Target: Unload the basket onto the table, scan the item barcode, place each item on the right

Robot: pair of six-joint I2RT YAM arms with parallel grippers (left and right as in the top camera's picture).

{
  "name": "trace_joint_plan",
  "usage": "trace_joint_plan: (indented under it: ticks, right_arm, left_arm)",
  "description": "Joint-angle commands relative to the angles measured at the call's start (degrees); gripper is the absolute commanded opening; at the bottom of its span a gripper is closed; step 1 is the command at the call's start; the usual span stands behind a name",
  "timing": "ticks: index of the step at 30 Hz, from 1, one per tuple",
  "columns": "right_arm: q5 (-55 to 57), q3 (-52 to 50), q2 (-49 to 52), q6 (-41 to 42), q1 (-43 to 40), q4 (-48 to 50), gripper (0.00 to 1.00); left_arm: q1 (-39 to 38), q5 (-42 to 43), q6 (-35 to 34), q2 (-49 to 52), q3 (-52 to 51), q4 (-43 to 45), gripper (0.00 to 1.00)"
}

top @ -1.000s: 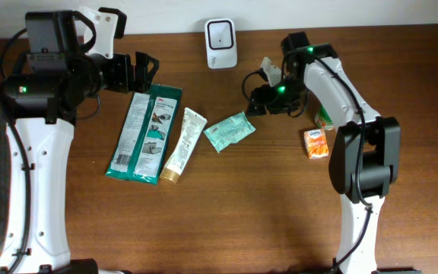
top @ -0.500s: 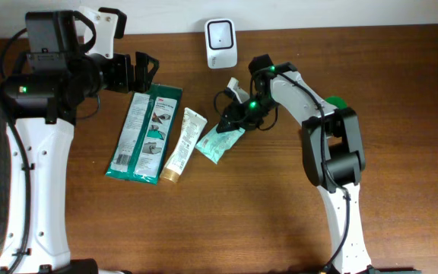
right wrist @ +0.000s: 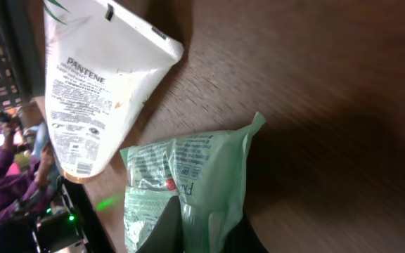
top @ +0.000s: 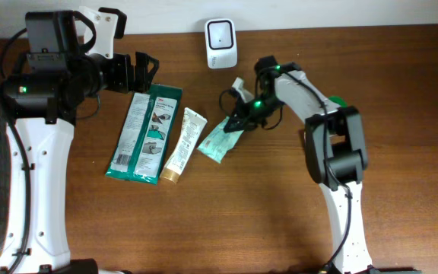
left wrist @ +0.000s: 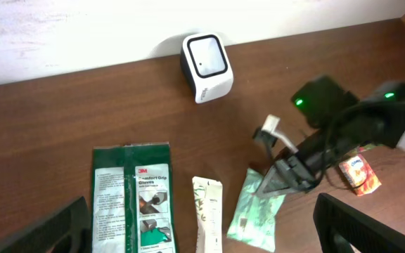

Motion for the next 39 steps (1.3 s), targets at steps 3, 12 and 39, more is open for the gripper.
trace_joint_plan:
  ticks: [3, 12, 39]
  right_arm:
    - [13.62, 0.90, -13.33, 5.84, -3.39, -0.35, 0.04]
    - [20.61, 0.72, -14.47, 12.72, -3.32, 0.26, 0.04]
    - [17.16, -13.64, -14.99, 12.74, -7.82, 11.98, 0.55]
  left_arm:
    - [-0.04, 0.26, 1.16, -0.39, 0.59, 0.04, 0.99]
    - [-0.04, 0.26, 1.16, -0.39, 0.59, 0.04, 0.99]
    - [-19.91, 3.58, -26.40, 31.32, -1.20, 12.24, 0.00]
